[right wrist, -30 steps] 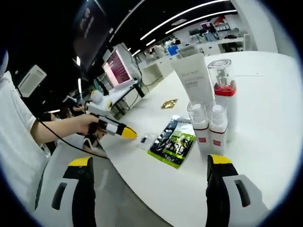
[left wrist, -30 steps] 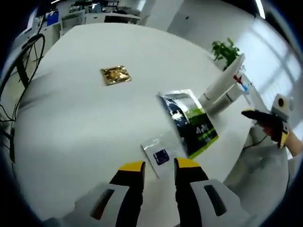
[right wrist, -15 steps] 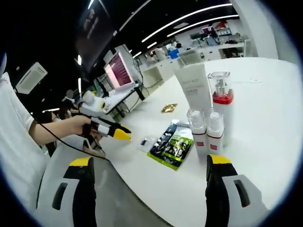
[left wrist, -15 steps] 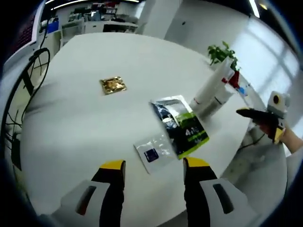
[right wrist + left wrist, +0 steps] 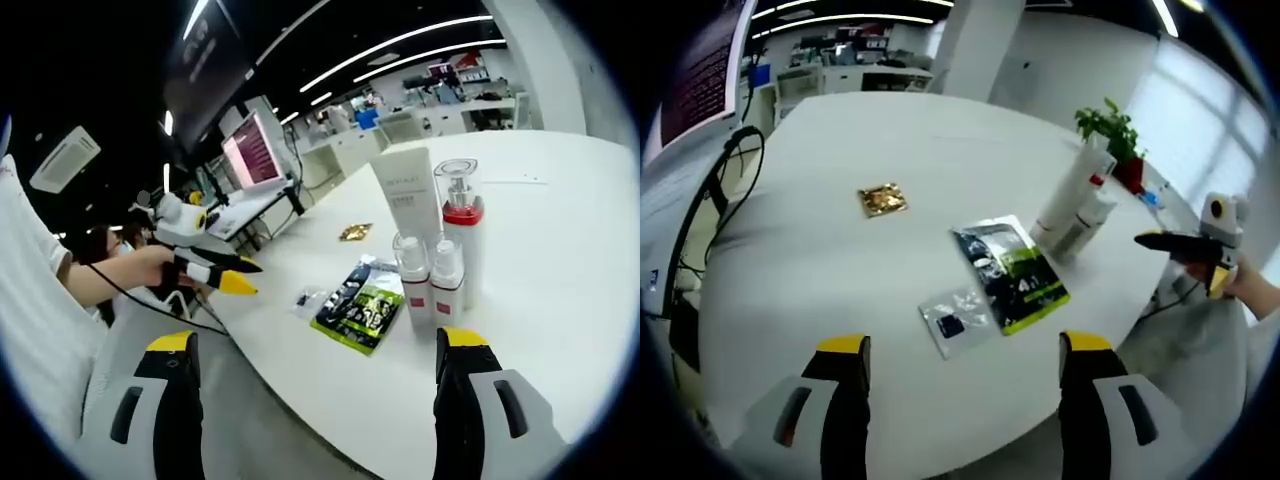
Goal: Arrange the skincare products in the storage area until every visible bottle or jar stands upright without overlapping.
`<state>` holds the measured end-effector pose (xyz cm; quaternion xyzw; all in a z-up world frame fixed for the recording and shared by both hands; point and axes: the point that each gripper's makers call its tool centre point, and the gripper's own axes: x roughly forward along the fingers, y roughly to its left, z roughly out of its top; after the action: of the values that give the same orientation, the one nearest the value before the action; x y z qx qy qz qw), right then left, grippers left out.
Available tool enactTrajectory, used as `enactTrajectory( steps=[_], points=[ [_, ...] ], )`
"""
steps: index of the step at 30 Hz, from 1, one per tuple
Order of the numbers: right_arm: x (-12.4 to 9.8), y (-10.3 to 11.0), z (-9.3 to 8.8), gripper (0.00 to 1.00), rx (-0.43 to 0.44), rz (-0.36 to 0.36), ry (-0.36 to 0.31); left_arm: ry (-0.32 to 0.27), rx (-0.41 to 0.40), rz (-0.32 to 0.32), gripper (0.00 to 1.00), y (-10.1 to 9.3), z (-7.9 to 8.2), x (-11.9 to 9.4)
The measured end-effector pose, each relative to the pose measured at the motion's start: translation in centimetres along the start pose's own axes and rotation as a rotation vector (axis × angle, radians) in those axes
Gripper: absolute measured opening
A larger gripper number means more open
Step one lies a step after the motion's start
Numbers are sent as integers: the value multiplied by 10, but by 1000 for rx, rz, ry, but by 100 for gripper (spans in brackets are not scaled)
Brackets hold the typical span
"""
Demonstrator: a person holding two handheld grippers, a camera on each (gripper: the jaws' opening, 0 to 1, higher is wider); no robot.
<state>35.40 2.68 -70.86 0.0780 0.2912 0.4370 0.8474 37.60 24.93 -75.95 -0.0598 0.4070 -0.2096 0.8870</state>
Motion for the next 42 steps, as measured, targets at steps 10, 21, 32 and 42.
enactTrajectory(
  steps=[10,21,32,42],
  points=[
    [-5,5,1,97,-18,-4,-10,-124,-27,11,81,-8,10,-26],
    [-8,12,1,98,-56,-10,1,-179,-58,97,91,1,2,-47],
    [-13,11,6,99,-66,-29,-25,-277,-46,125,99,0,20,-59],
    [-14,8,7,99,-64,-43,-33,-262,-32,127,99,2,20,-57]
  ],
)
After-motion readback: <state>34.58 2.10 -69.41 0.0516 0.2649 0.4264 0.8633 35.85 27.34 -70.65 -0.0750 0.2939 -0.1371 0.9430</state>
